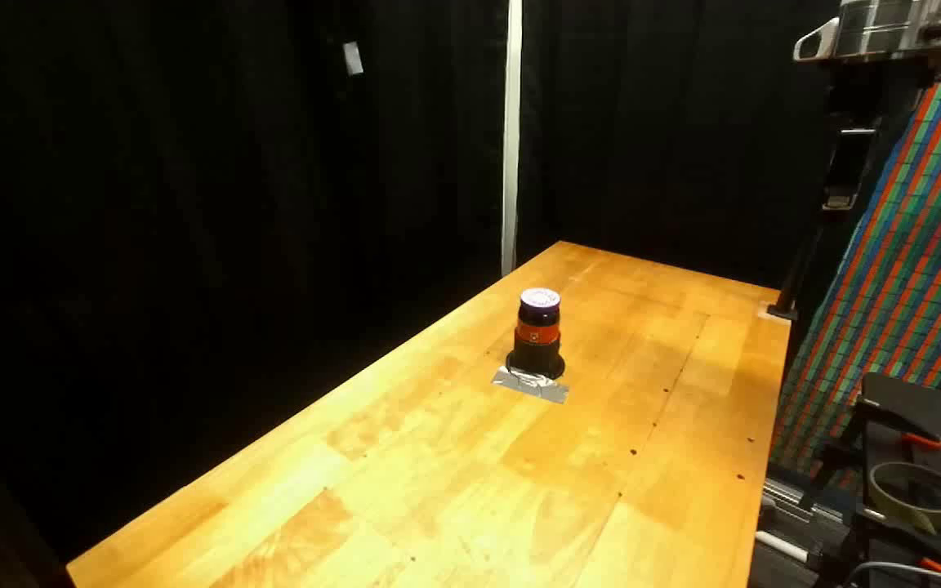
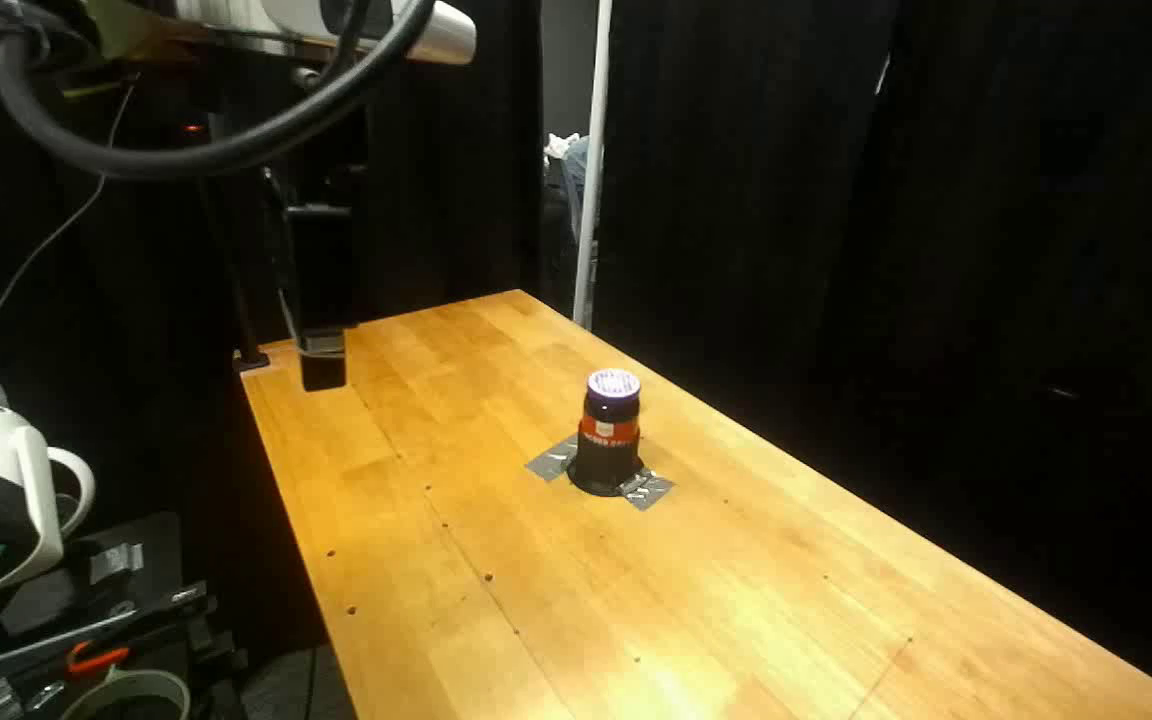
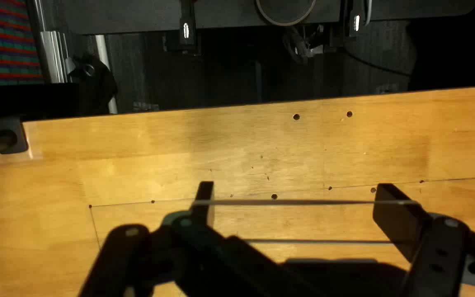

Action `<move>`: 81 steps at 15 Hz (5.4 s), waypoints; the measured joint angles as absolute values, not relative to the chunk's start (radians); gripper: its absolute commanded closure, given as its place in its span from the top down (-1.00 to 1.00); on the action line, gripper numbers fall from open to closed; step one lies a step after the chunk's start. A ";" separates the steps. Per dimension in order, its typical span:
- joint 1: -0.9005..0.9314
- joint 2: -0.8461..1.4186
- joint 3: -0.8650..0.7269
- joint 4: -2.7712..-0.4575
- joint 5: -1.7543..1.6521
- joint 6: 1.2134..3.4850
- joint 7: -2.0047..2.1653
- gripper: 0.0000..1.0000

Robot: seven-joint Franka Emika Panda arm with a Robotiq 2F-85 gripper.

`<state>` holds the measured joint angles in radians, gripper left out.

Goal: Put the rubber band around the base of the cup

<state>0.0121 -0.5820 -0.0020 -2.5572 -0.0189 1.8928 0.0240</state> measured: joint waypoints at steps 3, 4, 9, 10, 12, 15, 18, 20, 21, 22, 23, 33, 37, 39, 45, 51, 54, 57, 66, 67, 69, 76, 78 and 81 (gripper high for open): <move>0.012 -0.583 -0.002 -2.556 -0.019 1.893 0.024 1.00; 0.012 -0.583 -0.002 -2.556 -0.019 1.893 0.024 1.00; 0.012 -0.575 -0.002 -2.556 -0.019 1.898 0.024 1.00; 0.012 -0.564 -0.003 -2.554 -0.019 1.912 0.021 1.00; 0.012 -0.510 -0.011 -2.536 -0.019 1.968 0.006 1.00; 0.011 -0.364 -0.035 -2.458 -0.019 2.083 -0.035 1.00; 0.011 -0.175 -0.057 -2.313 -0.008 2.124 -0.101 1.00; 0.011 -0.048 -0.057 -2.201 0.012 2.123 -0.140 1.00; 0.011 0.012 -0.054 -2.146 0.016 2.120 -0.148 1.00; 0.012 0.070 -0.049 -2.091 0.016 2.116 -0.150 1.00; 0.012 0.128 -0.042 -2.036 0.017 2.109 -0.151 1.00; 0.024 0.585 0.054 -1.508 0.045 1.972 -0.124 1.00; 0.038 0.703 0.067 -1.338 0.046 1.929 -0.101 1.00; 0.046 0.753 0.067 -1.275 0.046 1.926 -0.091 1.00; 0.074 0.867 0.065 -1.148 0.038 1.869 -0.062 1.00; 0.110 0.919 0.056 -1.063 -0.014 1.712 -0.022 1.00; 0.125 0.924 0.051 -1.043 -0.035 1.638 -0.018 1.00; 0.133 0.928 0.049 -1.040 -0.050 1.582 -0.017 1.00; 0.133 0.915 0.045 -1.092 -0.065 1.596 -0.016 1.00; 0.133 0.901 0.044 -1.119 -0.065 1.615 -0.016 1.00; 0.132 0.859 0.043 -1.191 -0.065 1.671 -0.014 1.00; 0.129 0.684 0.041 -1.500 -0.065 1.906 -0.002 1.00; 0.129 0.635 0.041 -1.591 -0.066 1.988 0.000 0.46; 0.129 0.563 0.041 -1.730 -0.068 2.144 0.011 0.24</move>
